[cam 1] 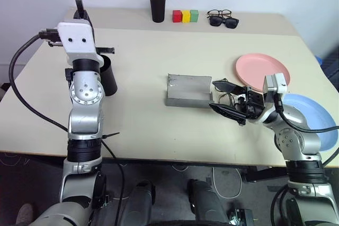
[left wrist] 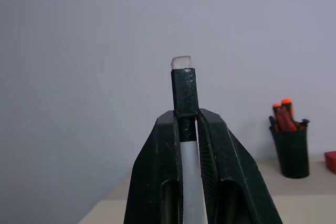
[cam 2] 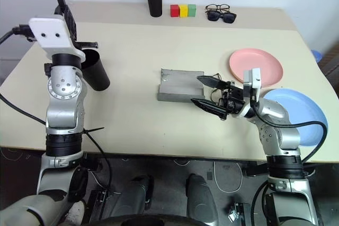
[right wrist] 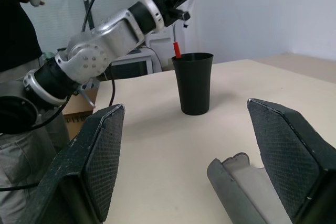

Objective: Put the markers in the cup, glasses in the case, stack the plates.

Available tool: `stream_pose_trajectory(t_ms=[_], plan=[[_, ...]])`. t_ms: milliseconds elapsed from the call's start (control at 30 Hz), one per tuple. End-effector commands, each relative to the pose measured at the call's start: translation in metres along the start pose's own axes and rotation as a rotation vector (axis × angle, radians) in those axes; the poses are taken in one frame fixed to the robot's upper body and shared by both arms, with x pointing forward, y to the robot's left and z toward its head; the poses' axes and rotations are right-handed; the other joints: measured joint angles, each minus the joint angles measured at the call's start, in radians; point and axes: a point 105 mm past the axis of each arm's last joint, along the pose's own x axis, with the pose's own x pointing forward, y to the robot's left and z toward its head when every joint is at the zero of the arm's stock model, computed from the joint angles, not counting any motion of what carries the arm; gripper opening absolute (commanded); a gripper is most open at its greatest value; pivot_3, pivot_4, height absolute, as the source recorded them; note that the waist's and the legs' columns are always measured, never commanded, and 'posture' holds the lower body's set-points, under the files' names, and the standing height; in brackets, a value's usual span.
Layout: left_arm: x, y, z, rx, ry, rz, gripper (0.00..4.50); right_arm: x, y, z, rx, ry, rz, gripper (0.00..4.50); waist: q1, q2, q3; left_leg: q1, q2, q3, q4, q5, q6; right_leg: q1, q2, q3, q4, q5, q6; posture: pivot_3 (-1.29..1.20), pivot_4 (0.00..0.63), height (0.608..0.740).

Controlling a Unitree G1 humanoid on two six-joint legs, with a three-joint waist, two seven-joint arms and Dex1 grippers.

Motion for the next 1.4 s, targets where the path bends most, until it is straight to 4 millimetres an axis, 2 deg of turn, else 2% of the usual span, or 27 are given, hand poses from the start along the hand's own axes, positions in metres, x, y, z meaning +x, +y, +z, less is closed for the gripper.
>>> stream_pose_trajectory(t_ms=[33,267,467,567,667,800,900,1000,1100,1200,1300,1400], plan=[[0.002,0.008,0.002,0.03,-0.049,0.029,0.05,0.002,-0.001,0.009,-0.04,-0.022,0.015,3.81,0.0,0.0,0.0,0.0,0.0,0.0,0.0,0.0,0.0,0.0,0.0,0.0,0.0,0.0,0.0,0.0,0.15,0.74],[0.002,0.008,-0.016,0.072,-0.045,0.037,0.05,-0.002,0.0,0.011,-0.043,-0.019,0.007,3.81,-0.002,0.0,0.0,0.0,0.0,0.0,0.0,0.0,0.0,0.0,0.0,0.0,0.0,0.0,0.0,0.0,0.15,0.74],[-0.008,0.009,-0.033,0.084,-0.018,0.025,0.05,-0.007,-0.001,0.013,-0.052,-0.016,-0.015,3.81,-0.002,0.0,0.0,0.0,0.0,0.0,0.0,0.0,0.0,0.0,0.0,0.0,0.0,0.0,0.0,0.0,0.15,0.74],[-0.014,0.011,-0.037,0.064,-0.003,0.032,1.29,-0.009,-0.001,0.016,-0.056,-0.019,-0.026,3.81,-0.002,0.0,0.0,0.0,0.0,0.0,0.0,0.0,0.0,0.0,0.0,0.0,0.001,0.0,0.0,0.0,0.15,0.74],[-0.023,0.013,-0.035,0.044,-0.013,0.017,2.74,-0.012,-0.003,0.018,-0.061,-0.015,-0.04,3.81,-0.003,0.0,0.0,0.0,0.0,0.0,0.0,0.0,0.0,0.0,0.0,0.0,0.001,0.0,0.0,0.0,0.15,0.74],[-0.026,0.012,-0.027,-0.014,-0.023,0.006,2.74,-0.015,-0.004,0.018,-0.061,-0.011,-0.051,3.81,-0.001,0.0,0.0,0.0,0.0,0.0,0.0,0.0,0.0,0.0,0.0,0.0,0.001,0.0,0.0,0.0,0.15,0.74],[-0.021,-0.001,-0.017,-0.086,-0.012,-0.036,2.74,-0.018,-0.004,0.018,-0.058,-0.006,-0.063,3.81,-0.001,0.0,0.0,0.0,0.0,0.0,0.0,0.0,0.0,0.0,0.0,0.0,0.001,0.0,0.0,0.0,0.15,0.74],[-0.015,-0.048,-0.006,-0.173,0.101,-0.293,2.74,-0.024,-0.003,0.016,-0.052,0.013,-0.087,3.81,0.004,0.0,0.0,0.0,0.0,0.0,0.0,0.0,0.0,0.0,0.0,0.0,0.001,0.0,0.0,0.0,0.15,0.74],[-0.031,-0.103,0.008,-0.258,0.203,-0.709,2.74,-0.038,0.003,0.007,-0.024,0.096,-0.113,3.81,0.003,0.0,0.0,-0.001,0.0,0.0,0.001,0.0,0.0,0.0,0.0,-0.001,0.001,0.0,0.0,0.0,0.15,0.74],[-0.055,-0.13,0.007,-0.311,0.323,-1.027,2.74,-0.054,0.009,0.0,0.021,0.166,-0.168,3.81,-0.008,0.0,0.0,-0.001,0.0,0.0,0.0,-0.001,0.001,0.0,0.0,-0.001,0.0,0.0,0.0,0.0,0.15,0.74],[-0.077,-0.142,-0.003,-0.27,0.408,-1.275,2.74,-0.07,0.016,-0.003,0.03,0.22,-0.234,3.81,-0.025,0.002,0.0,0.002,0.001,0.0,-0.002,-0.001,0.001,0.0,0.002,-0.001,0.002,-0.001,-0.001,0.0,0.15,0.74],[-0.088,-0.149,-0.012,-0.202,0.421,-1.477,2.74,-0.088,0.022,-0.003,-0.012,0.276,-0.329,3.81,-0.031,0.002,0.0,0.003,0.002,0.0,-0.002,-0.001,0.001,0.0,0.002,-0.001,0.003,-0.003,-0.004,0.0,0.15,0.74]])
